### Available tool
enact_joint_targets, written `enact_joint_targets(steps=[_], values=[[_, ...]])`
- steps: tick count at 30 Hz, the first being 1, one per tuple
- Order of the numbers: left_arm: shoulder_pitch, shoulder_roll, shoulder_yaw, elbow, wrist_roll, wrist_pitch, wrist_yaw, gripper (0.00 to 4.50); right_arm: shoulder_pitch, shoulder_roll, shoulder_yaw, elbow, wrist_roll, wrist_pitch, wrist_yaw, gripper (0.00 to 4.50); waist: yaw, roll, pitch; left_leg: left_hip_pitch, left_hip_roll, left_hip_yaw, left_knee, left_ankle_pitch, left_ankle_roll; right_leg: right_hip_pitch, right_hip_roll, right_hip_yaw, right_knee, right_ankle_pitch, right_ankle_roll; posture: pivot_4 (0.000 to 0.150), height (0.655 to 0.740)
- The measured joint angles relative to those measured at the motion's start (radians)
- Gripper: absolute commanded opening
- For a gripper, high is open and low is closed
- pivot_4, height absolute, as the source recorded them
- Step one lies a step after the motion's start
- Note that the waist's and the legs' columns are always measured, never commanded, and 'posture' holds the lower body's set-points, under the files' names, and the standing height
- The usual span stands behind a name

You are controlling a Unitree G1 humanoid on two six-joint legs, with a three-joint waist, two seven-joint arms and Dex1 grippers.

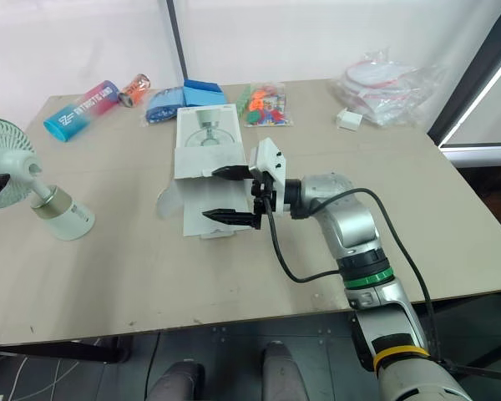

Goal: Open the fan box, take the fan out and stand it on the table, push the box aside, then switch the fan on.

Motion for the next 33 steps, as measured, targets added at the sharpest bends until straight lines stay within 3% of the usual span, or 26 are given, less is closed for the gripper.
enact_joint_targets(steps=[6, 15, 21, 24, 28, 33], values=[[0.016, -0.016, 0.018, -0.01, 0.002, -0.002, 0.005, 4.48, 0.0, -0.001, 0.002, 0.001, -0.005, -0.009, 0.014, 4.5, 0.0, 0.0, 0.0, 0.0, 0.0, 0.0, 0.0, 0.0, 0.0, 0.0, 0.0, 0.0, 0.0, 0.0, 0.0, 0.15, 0.74], [0.024, -0.139, 0.143, -0.127, -0.003, -0.056, 0.097, 4.48, 0.0, 0.002, 0.023, 0.023, -0.023, -0.027, 0.02, 4.5, 0.001, -0.001, -0.001, 0.0, 0.0, 0.0, 0.0, 0.0, -0.002, 0.0, 0.0, 0.0, 0.0, 0.0, 0.0, 0.15, 0.74], [0.023, -0.315, 0.25, -0.352, -0.052, -0.153, 0.213, 4.48, -0.002, 0.009, 0.028, 0.036, -0.03, -0.037, 0.023, 4.5, 0.002, -0.003, -0.002, 0.0, 0.0, 0.0, 0.001, 0.0, -0.003, 0.0, 0.0, 0.0, 0.0, 0.0, -0.001, 0.15, 0.74], [0.05, -0.372, 0.238, -0.488, -0.133, -0.16, 0.22, 4.48, -0.005, 0.011, 0.029, 0.054, -0.031, -0.038, 0.027, 4.5, 0.002, -0.003, -0.002, 0.0, 0.0, 0.0, 0.001, 0.0, -0.003, 0.001, 0.0, 0.001, 0.0, 0.0, -0.001, 0.15, 0.74], [0.085, -0.372, 0.193, -0.578, -0.191, -0.147, 0.215, 4.48, -0.012, 0.012, 0.028, 0.069, -0.041, -0.044, 0.025, 4.5, 0.002, -0.004, -0.002, 0.001, 0.0, 0.001, 0.001, 0.0, -0.003, 0.001, 0.0, 0.002, 0.001, 0.0, -0.001, 0.15, 0.74], [0.224, -0.343, 0.045, -0.706, -0.181, -0.139, 0.133, 4.48, -0.046, 0.026, 0.015, 0.109, -0.067, -0.047, -0.051, 4.5, 0.0, -0.003, -0.002, 0.002, 0.001, 0.004, 0.001, -0.001, -0.002, 0.0, 0.001, 0.005, 0.001, 0.0, -0.001, 0.15, 0.74]])
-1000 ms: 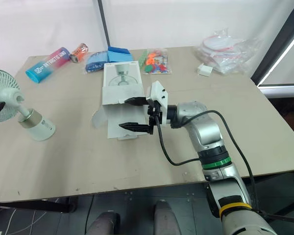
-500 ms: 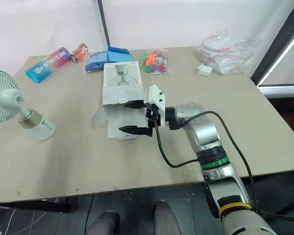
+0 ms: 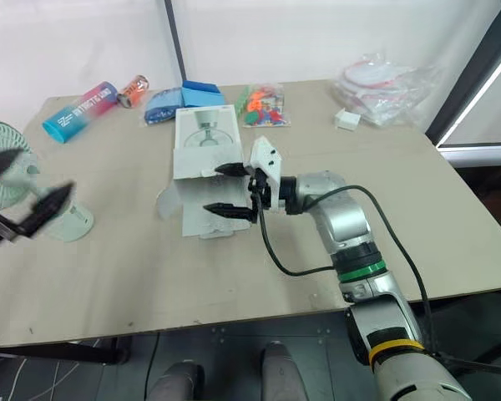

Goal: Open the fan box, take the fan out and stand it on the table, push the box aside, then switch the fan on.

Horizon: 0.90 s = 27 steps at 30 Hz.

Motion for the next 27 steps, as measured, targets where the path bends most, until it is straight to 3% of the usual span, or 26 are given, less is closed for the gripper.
enact_joint_targets(steps=[5, 16, 21, 27], values=[[0.06, -0.011, -0.151, -0.031, 0.014, 0.017, -0.017, 4.48, -0.006, 0.004, -0.037, -0.006, -0.001, 0.019, -0.073, 4.5, 0.001, 0.0, 0.0, 0.001, 0.0, 0.001, 0.0, 0.0, 0.001, 0.0, 0.0, 0.001, 0.0, 0.0, 0.0, 0.15, 0.74], [0.021, -0.177, -0.515, 0.213, 0.228, -0.113, -0.028, 4.48, 0.096, -0.031, -0.038, -0.211, -0.046, 0.158, -0.272, 4.5, 0.006, 0.001, -0.001, 0.001, 0.0, 0.001, 0.001, -0.001, 0.001, 0.001, 0.0, 0.001, 0.0, 0.0, 0.0, 0.15, 0.74], [-0.021, -0.196, -0.581, 0.303, 0.267, -0.201, -0.11, 4.48, 0.161, -0.041, -0.037, -0.246, -0.102, 0.212, -0.383, 4.5, 0.006, 0.001, -0.001, 0.001, 0.0, 0.002, 0.0, -0.001, 0.002, 0.0, 0.0, 0.001, 0.0, 0.0, 0.0, 0.15, 0.74], [-0.031, -0.195, -0.592, 0.327, 0.288, -0.224, -0.147, 4.48, 0.121, -0.002, -0.037, -0.161, -0.152, 0.24, -0.493, 4.5, 0.004, 0.001, -0.001, 0.001, 0.0, 0.002, 0.0, -0.001, 0.002, 0.0, 0.001, 0.002, 0.0, 0.0, 0.0, 0.15, 0.74]])
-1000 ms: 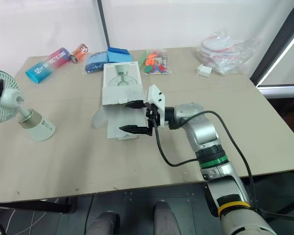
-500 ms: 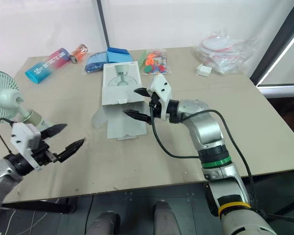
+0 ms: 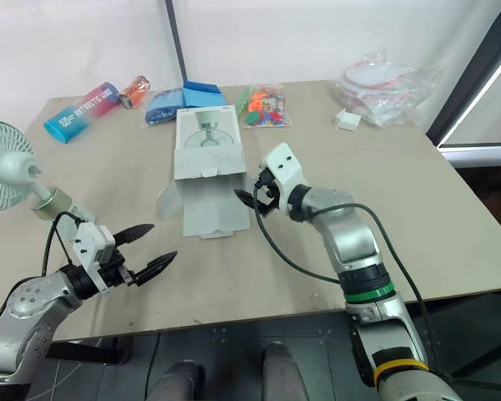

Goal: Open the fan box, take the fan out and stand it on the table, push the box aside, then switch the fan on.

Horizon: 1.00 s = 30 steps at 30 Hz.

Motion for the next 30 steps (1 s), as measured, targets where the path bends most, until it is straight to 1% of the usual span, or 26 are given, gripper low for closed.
enact_joint_targets(steps=[4, 7, 10, 17, 18, 19, 20, 21, 22, 24, 25, 27, 30], values=[[-0.002, -0.005, -0.012, 0.001, 0.011, -0.01, 0.0, 4.48, -0.079, 0.037, 0.009, 0.089, -0.046, 0.033, -0.069, 4.5, -0.001, 0.0, 0.0, 0.0, 0.0, 0.0, 0.0, 0.0, 0.0, 0.0, 0.0, 0.0, 0.0, 0.0, 0.0, 0.15, 0.74], [0.01, -0.011, -0.027, -0.001, 0.024, -0.013, 0.012, 4.48, -0.11, 0.049, 0.023, 0.12, -0.064, 0.057, -0.071, 4.5, -0.001, 0.0, 0.0, 0.0, 0.0, 0.0, 0.0, 0.0, 0.0, 0.0, 0.0, 0.0, -0.001, 0.0, 0.0, 0.15, 0.74], [0.035, -0.027, -0.034, -0.008, 0.033, -0.016, 0.031, 4.48, -0.169, 0.066, 0.058, 0.187, -0.092, 0.106, -0.074, 4.5, -0.002, 0.0, 0.0, 0.0, 0.0, 0.0, 0.0, 0.0, 0.0, 0.0, 0.0, 0.0, 0.0, 0.0, 0.0, 0.15, 0.74], [0.067, -0.044, -0.033, -0.025, 0.049, -0.021, 0.065, 4.48, -0.248, 0.117, 0.07, 0.327, -0.127, 0.137, -0.098, 4.5, -0.002, 0.0, 0.0, 0.0, 0.0, 0.0, 0.0, 0.0, 0.0, 0.0, 0.0, 0.0, 0.0, 0.0, 0.0, 0.15, 0.74], [0.075, -0.046, -0.033, -0.029, 0.05, -0.024, 0.072, 4.5, -0.268, 0.119, 0.074, 0.348, -0.134, 0.142, -0.099, 3.97, -0.002, 0.0, 0.0, 0.0, 0.0, 0.0, -0.001, 0.0, 0.0, -0.001, 0.0, 0.0, 0.0, 0.0, 0.0, 0.15, 0.74], [0.082, -0.047, -0.033, -0.033, 0.053, -0.026, 0.079, 4.5, -0.284, 0.119, 0.081, 0.365, -0.144, 0.147, -0.099, 3.7, -0.002, 0.0, 0.0, 0.0, 0.0, 0.0, -0.001, 0.0, 0.0, -0.001, 0.0, 0.0, 0.0, 0.0, 0.0, 0.15, 0.74], [0.084, -0.048, -0.033, -0.034, 0.057, -0.031, 0.082, 4.5, -0.29, 0.119, 0.083, 0.372, -0.148, 0.15, -0.099, 3.29, -0.002, 0.0, 0.0, 0.0, 0.0, 0.0, -0.001, 0.0, 0.0, -0.001, 0.0, 0.0, 0.0, 0.0, 0.0, 0.15, 0.74], [0.086, -0.05, -0.032, -0.036, 0.063, -0.035, 0.089, 4.5, -0.301, 0.12, 0.087, 0.391, -0.153, 0.166, -0.099, 2.82, -0.002, 0.0, 0.0, 0.0, 0.0, 0.0, -0.001, 0.0, 0.0, 0.0, 0.0, 0.0, 0.0, 0.0, 0.0, 0.15, 0.74], [0.087, -0.052, -0.033, -0.039, 0.067, -0.037, 0.093, 4.5, -0.308, 0.121, 0.088, 0.406, -0.155, 0.177, -0.099, 2.24, -0.002, 0.0, 0.0, 0.0, 0.0, 0.0, -0.001, 0.0, 0.0, 0.0, 0.0, 0.0, 0.0, 0.0, 0.0, 0.15, 0.74], [0.09, -0.054, -0.033, -0.043, 0.07, -0.041, 0.101, 4.5, -0.316, 0.123, 0.088, 0.428, -0.156, 0.184, -0.099, 1.43, -0.002, 0.0, 0.0, 0.0, 0.0, 0.0, -0.001, 0.0, 0.0, 0.0, 0.0, 0.0, 0.0, 0.0, 0.0, 0.15, 0.74], [0.092, -0.055, -0.033, -0.044, 0.072, -0.042, 0.105, 4.5, -0.319, 0.123, 0.088, 0.436, -0.157, 0.184, -0.097, 0.78, -0.002, 0.0, 0.0, 0.0, 0.0, 0.0, -0.001, 0.0, 0.0, -0.001, 0.0, 0.0, 0.0, 0.0, 0.0, 0.15, 0.74], [0.1, -0.059, -0.033, -0.045, 0.079, -0.043, 0.113, 4.5, -0.323, 0.123, 0.091, 0.445, -0.165, 0.184, -0.092, 0.04, -0.002, 0.0, 0.0, 0.0, 0.0, 0.0, -0.001, 0.0, 0.001, -0.001, 0.0, 0.0, 0.0, 0.0, 0.0, 0.15, 0.74], [0.106, -0.07, -0.035, -0.045, 0.088, -0.046, 0.126, 4.5, -0.326, 0.122, 0.092, 0.456, -0.173, 0.184, -0.089, 0.04, -0.002, 0.0, 0.0, 0.0, 0.0, 0.0, -0.001, 0.0, 0.001, -0.001, 0.0, 0.0, 0.0, 0.0, 0.0, 0.15, 0.74]])
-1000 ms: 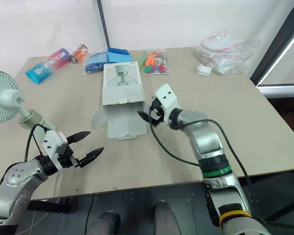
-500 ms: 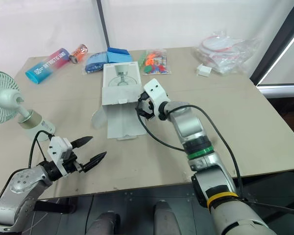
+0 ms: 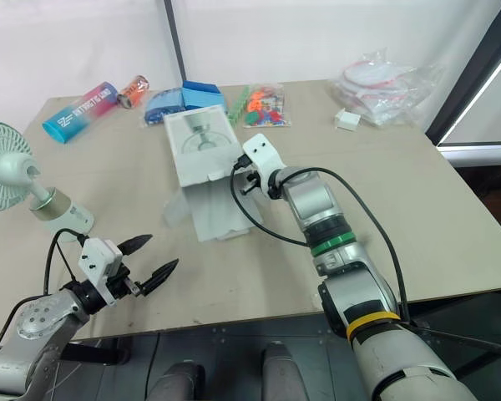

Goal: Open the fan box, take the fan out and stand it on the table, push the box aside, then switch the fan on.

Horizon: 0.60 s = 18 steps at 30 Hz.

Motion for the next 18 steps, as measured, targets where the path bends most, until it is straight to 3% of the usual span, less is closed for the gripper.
enact_joint_targets(steps=[12, 18], values=[[0.013, -0.012, -0.004, -0.007, 0.02, -0.015, 0.007, 4.5, -0.026, 0.011, -0.005, 0.049, -0.012, -0.006, -0.007, 0.04, 0.0, 0.0, 0.0, 0.0, 0.0, 0.0, 0.0, 0.0, 0.0, 0.0, 0.0, 0.0, 0.0, 0.0, 0.0, 0.15, 0.74], [0.013, -0.011, 0.002, -0.047, -0.019, -0.011, -0.003, 4.5, 0.058, -0.065, -0.054, -0.095, 0.001, 0.077, -0.005, 0.04, 0.009, 0.0, 0.0, -0.001, 0.0, -0.001, 0.0, 0.0, 0.0, 0.001, 0.0, 0.0, -0.002, 0.0, 0.0, 0.15, 0.74]])
